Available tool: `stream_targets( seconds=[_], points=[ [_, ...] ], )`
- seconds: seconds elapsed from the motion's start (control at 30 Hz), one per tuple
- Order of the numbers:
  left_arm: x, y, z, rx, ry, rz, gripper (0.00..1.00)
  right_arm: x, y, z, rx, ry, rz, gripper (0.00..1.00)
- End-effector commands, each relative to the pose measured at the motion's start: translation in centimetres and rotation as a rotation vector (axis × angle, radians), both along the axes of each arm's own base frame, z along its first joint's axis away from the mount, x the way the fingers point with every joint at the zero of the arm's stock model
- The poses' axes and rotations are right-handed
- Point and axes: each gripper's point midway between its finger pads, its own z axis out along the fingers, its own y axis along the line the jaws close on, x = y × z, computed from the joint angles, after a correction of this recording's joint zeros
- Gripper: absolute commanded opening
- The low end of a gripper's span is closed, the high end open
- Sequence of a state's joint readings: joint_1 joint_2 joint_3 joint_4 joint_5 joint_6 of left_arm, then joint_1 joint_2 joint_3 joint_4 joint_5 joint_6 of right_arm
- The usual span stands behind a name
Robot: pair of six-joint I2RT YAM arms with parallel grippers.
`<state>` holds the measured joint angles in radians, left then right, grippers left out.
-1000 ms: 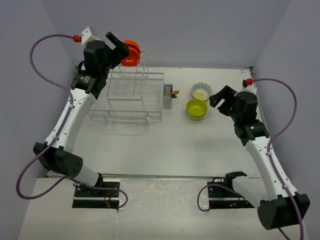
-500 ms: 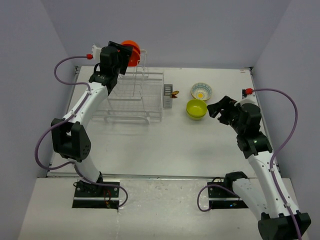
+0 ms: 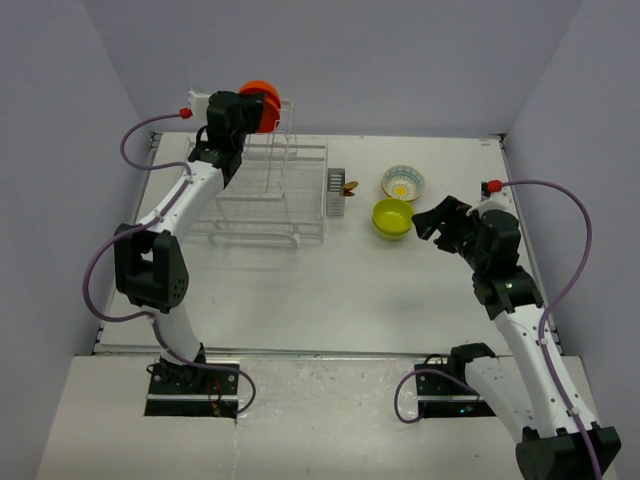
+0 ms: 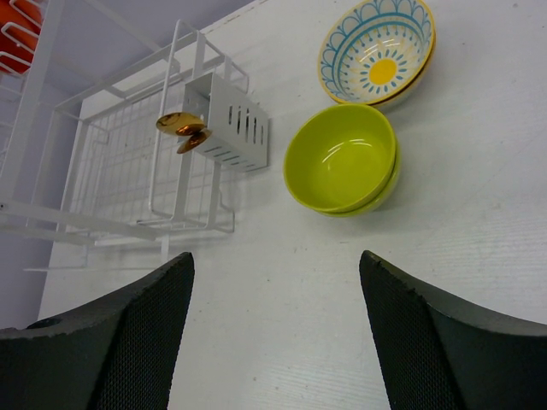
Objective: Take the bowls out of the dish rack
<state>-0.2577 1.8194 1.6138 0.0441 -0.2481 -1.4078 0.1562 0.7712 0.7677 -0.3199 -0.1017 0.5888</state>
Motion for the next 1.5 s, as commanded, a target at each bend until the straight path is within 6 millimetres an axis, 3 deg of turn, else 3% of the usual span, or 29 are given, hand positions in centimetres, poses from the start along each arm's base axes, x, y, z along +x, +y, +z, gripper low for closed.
stream_targets(
  seconds=[0.0,0.17,0.47,0.53,0.57,0.93,1.27,1.37,1.47],
  points=[
    [0.5,1.1,0.4,-0.020,-0.011,0.068,0.19,0.1,0.3,1.2,0.000,-0.061,0.026,0.78],
    [0.0,0.8,1.2,-0.032,-0.031,0.068,0.00,-0.1,0.2,1.4,-0.001,-0.072,0.025,0.78],
    [-1.6,-0.5,5.9,-0.014,-0.203,0.028,0.00,-0.4,0.1,1.8,-0.006,-0.091,0.025,0.78],
    [-2.0,-0.8,6.2,0.000,-0.232,0.017,0.00,-0.3,0.1,1.7,-0.006,-0.088,0.025,0.78],
    [-2.5,-1.2,7.3,0.004,-0.276,-0.001,0.00,-0.4,0.2,1.7,-0.006,-0.088,0.027,0.78],
    [-4.4,-2.8,9.2,0.019,-0.362,-0.063,0.00,-0.3,0.3,1.5,-0.013,-0.082,0.038,0.78],
    [-7.6,-3.6,11.9,0.032,-0.432,-0.091,0.00,-0.2,0.3,1.4,-0.018,-0.079,0.038,0.78],
    [-8.4,-4.3,12.0,0.038,-0.440,-0.138,0.00,-0.1,0.1,1.5,-0.021,-0.084,0.027,0.78],
    [-9.4,-6.3,11.7,0.089,-0.449,-0.246,0.00,-0.3,-0.9,1.9,-0.021,-0.095,-0.033,0.78]
  ],
)
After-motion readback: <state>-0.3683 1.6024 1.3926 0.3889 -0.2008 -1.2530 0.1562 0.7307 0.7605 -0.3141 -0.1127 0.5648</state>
